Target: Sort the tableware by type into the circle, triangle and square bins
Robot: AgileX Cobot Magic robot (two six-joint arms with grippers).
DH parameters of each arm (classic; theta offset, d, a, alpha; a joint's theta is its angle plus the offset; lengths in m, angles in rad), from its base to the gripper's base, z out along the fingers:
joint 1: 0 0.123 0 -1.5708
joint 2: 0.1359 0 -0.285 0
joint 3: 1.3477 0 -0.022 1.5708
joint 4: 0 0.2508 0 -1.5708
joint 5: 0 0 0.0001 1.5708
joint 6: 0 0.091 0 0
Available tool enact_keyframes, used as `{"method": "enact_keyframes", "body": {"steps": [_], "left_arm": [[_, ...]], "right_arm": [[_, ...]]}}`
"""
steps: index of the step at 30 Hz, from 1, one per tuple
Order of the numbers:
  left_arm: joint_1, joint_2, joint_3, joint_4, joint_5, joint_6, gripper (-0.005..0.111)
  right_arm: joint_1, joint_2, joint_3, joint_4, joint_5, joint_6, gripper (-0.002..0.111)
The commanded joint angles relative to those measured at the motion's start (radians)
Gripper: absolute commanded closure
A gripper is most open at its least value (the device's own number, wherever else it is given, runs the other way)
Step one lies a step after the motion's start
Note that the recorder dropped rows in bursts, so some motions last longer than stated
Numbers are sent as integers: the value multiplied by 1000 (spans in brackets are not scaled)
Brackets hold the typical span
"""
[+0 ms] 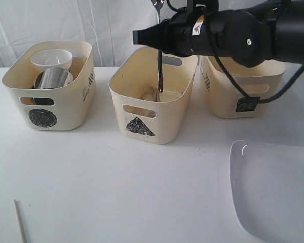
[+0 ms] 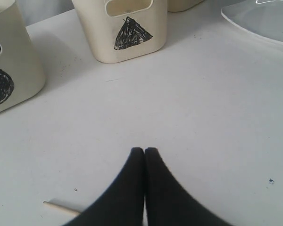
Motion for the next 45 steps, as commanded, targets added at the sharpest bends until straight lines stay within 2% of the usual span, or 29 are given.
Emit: {"method": "enact_keyframes", "body": {"steps": [1, 7, 11, 13, 17, 25, 29, 35, 38, 42, 45], "left_arm": [[-3, -5, 4, -5, 2, 0, 107], [-3, -5, 4, -5, 2, 0, 107], [-3, -5, 4, -5, 2, 0, 107], [-3, -5, 4, -5, 2, 0, 107], [-3, -5, 4, -5, 2, 0, 107], [-3, -5, 4, -5, 2, 0, 107], [-3, -5, 4, -5, 2, 0, 107], [-3, -5, 4, -5, 2, 0, 107], [-3, -5, 4, -5, 2, 0, 107], [-3, -5, 4, -5, 2, 0, 107], [-3, -5, 4, -5, 2, 0, 107]], "right_arm": [[-48, 76, -84, -6, -56, -2, 108], [-56, 271, -216, -6, -47, -4, 108], [-56, 328, -233, -3, -29, -2, 89], [-55, 331, -233, -3, -29, -2, 85], [-55, 315, -233, -3, 15, -2, 85], [-24, 209, -225, -3, 254, -2, 86], [16, 97, -115, -3, 195, -24, 86], [60, -78, 160, -3, 9, -22, 87], [62, -163, 313, -3, -104, -24, 93], [62, -282, 500, -3, -262, -48, 108], [62, -349, 603, 1, -332, -50, 108]]}}
